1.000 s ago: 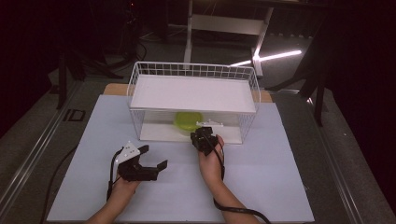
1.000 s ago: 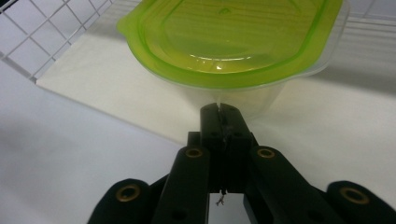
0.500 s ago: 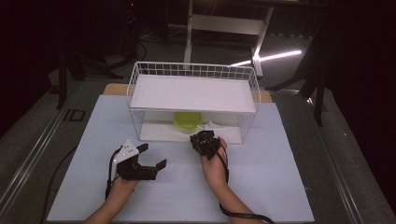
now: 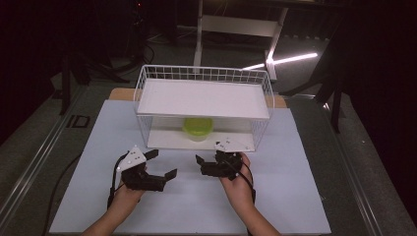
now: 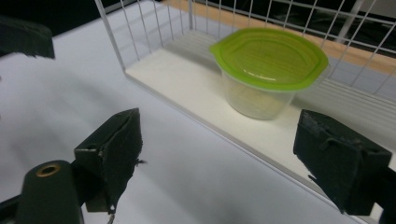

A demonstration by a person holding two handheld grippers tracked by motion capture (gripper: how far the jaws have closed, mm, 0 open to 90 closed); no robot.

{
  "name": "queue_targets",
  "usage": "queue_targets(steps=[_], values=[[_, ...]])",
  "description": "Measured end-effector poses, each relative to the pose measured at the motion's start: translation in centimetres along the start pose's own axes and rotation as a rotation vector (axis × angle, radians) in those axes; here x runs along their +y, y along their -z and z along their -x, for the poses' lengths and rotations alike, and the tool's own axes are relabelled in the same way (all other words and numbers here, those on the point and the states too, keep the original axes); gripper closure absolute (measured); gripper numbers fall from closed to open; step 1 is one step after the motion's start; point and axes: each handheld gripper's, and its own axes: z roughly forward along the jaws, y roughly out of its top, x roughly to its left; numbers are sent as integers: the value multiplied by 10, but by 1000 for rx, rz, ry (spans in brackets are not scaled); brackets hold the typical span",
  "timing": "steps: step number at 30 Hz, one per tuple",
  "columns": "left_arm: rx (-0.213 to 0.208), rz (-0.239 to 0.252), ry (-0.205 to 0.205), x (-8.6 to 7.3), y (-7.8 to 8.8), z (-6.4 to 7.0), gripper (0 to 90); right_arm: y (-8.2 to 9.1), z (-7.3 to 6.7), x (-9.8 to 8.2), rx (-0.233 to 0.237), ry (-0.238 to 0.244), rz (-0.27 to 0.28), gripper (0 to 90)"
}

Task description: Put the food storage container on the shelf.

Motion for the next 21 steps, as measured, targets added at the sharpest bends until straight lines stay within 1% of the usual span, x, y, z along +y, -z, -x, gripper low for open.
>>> queue_targets(steps=[1,2,3,5,7,9,11,14,15,19,21], values=[[-4,1,-7,1,1,1,18,1,0,-1,6,-1,6,147],[-7,2,-12,2,2,2,17,3,0,-1,13,9,5,139],[-9,3,-19,2,3,2,18,4,0,-2,8,14,16,141],[-12,2,-25,3,5,3,18,8,2,-4,11,8,19,141],[-19,6,-22,3,6,3,17,10,3,-5,3,13,22,142],[-18,-3,-26,4,8,4,17,17,3,-9,3,25,26,142],[-17,-5,-30,3,12,4,18,21,4,-12,1,39,17,142],[-19,-7,-26,2,15,4,17,26,4,-14,-3,47,15,144],[-17,-12,-29,1,18,5,18,30,5,-18,6,51,15,145],[-20,-18,-32,0,21,5,18,36,5,-22,17,58,13,145],[-21,-18,-31,-2,24,6,17,43,7,-26,29,47,18,145]])
